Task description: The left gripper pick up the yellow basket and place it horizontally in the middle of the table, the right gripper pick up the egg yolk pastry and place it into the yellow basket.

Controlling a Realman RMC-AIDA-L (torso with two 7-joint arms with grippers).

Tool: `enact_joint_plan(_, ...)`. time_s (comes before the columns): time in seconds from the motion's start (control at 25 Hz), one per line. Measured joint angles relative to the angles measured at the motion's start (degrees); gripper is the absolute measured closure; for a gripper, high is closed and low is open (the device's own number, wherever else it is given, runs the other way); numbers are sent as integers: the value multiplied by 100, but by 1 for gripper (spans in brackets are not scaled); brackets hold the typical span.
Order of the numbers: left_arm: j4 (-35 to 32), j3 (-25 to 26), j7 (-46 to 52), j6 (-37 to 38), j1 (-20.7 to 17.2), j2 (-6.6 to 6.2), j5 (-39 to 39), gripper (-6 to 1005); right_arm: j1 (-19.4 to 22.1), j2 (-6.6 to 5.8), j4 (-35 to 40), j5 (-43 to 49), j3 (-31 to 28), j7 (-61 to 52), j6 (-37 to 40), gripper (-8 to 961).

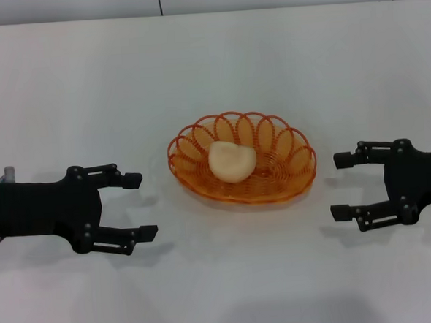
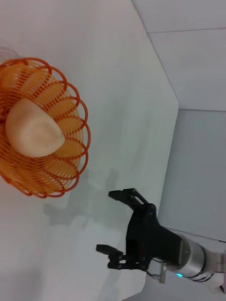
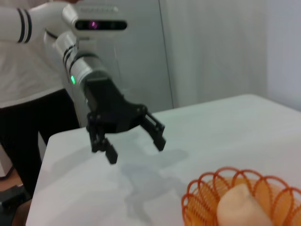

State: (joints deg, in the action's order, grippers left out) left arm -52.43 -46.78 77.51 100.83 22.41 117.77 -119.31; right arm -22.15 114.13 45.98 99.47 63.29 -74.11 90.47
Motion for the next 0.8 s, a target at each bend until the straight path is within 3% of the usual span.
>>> enact_joint_plan(0.8,190,-7,116,-77,200,-29,-224,111,-75,29,-11,260,16,-8,-82,94)
